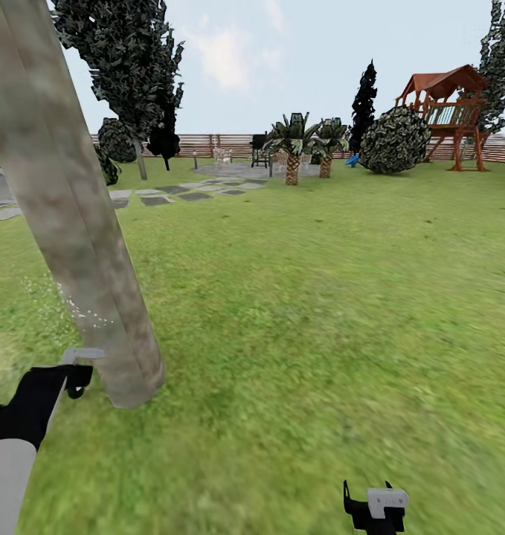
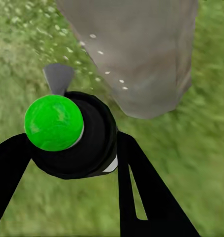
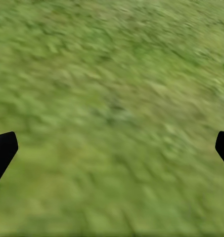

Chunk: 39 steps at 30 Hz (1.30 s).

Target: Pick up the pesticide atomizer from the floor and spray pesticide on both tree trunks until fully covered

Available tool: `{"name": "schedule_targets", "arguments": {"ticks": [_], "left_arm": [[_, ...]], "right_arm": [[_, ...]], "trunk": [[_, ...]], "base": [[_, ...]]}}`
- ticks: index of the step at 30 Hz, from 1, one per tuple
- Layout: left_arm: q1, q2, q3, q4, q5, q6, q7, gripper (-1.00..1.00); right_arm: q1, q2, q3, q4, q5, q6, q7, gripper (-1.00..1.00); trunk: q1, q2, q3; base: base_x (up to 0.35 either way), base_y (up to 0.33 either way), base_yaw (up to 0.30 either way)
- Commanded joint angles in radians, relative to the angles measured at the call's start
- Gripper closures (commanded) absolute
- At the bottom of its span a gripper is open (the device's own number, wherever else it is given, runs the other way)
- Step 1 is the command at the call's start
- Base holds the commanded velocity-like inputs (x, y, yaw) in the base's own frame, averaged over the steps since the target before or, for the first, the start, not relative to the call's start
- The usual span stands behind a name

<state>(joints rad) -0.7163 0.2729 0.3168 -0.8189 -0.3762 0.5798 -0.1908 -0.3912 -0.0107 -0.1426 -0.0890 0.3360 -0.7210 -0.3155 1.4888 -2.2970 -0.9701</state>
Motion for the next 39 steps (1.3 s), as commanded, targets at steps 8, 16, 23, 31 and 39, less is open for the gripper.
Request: {"name": "schedule_targets", "arguments": {"ticks": [8, 16, 23, 31, 39], "left_arm": [[0.001, -0.024, -0.005, 0.134, 0.002, -0.005, 0.000, 1.00], [0.003, -0.027, -0.008, 0.150, -0.002, -0.005, 0.013, 1.00], [0.003, -0.086, -0.008, 0.150, 0.001, -0.007, 0.011, 1.00], [-0.009, -0.014, 0.001, 0.132, -0.002, -0.002, 0.009, 1.00], [0.000, -0.105, -0.008, 0.175, -0.001, -0.054, 0.013, 1.00]], "right_arm": [[0.000, 0.002, 0.000, 0.000, 0.000, -0.001, 0.000, -1.00], [0.000, 0.001, 0.000, 0.000, 0.000, -0.001, 0.000, -1.00], [0.000, 0.000, 0.000, 0.000, 0.000, -0.001, 0.000, -1.00], [0.000, 0.000, 0.000, 0.000, 0.000, 0.000, 0.000, -1.00], [0.000, 0.000, 0.000, 0.000, 0.000, 0.000, 0.000, -1.00]], "trunk": [[0.000, 0.000, 0.000], [0.000, 0.000, 0.000], [0.000, 0.000, 0.000], [0.000, 0.000, 0.000], [0.000, 0.000, 0.000]], "base": [[0.000, 0.000, 0.172], [0.107, 0.007, 0.139], [0.105, 0.029, 0.002], [0.001, 0.000, 0.000], [0.000, 0.000, 0.000]]}}
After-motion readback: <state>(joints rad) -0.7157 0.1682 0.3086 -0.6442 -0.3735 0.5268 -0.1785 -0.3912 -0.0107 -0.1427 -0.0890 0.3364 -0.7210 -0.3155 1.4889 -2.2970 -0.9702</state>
